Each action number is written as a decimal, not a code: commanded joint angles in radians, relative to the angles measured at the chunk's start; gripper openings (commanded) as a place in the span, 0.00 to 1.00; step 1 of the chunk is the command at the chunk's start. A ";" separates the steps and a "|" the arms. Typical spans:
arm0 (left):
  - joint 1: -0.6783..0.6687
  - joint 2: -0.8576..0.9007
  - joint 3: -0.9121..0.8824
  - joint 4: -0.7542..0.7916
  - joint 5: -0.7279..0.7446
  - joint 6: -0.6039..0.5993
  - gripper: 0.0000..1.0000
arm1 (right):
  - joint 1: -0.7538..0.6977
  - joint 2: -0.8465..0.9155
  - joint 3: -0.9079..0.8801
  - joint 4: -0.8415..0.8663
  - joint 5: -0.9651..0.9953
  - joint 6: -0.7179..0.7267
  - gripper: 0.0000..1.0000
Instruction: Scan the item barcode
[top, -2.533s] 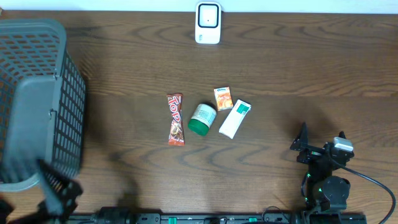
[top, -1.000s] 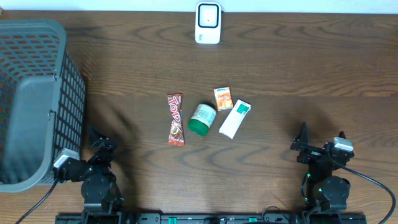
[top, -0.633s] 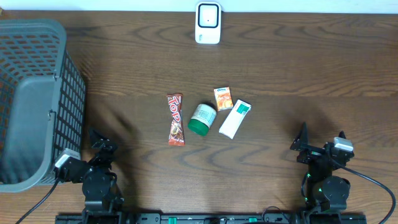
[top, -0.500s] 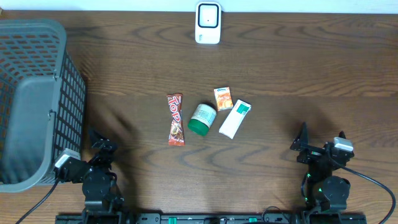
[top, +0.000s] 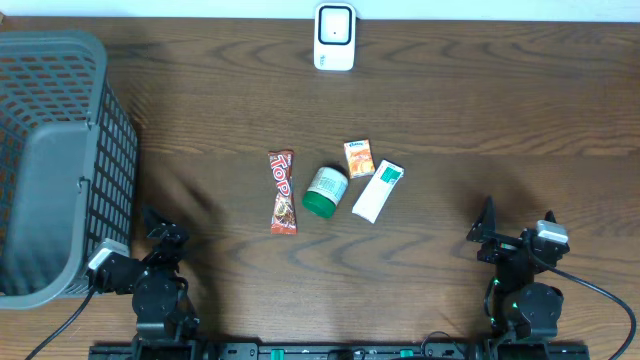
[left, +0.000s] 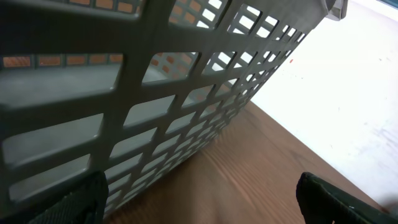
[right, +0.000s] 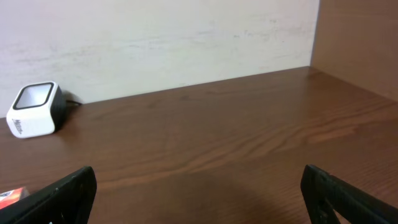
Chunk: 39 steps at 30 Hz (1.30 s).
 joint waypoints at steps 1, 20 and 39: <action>0.003 0.001 -0.015 -0.029 -0.020 0.002 0.97 | -0.005 -0.001 -0.001 -0.003 0.000 -0.006 0.99; 0.003 0.001 -0.015 -0.029 -0.020 0.002 0.97 | -0.003 -0.001 -0.001 -0.003 0.000 -0.006 0.99; 0.003 -0.016 -0.018 -0.021 -0.020 0.002 0.97 | -0.003 -0.001 -0.001 -0.003 0.000 -0.006 0.99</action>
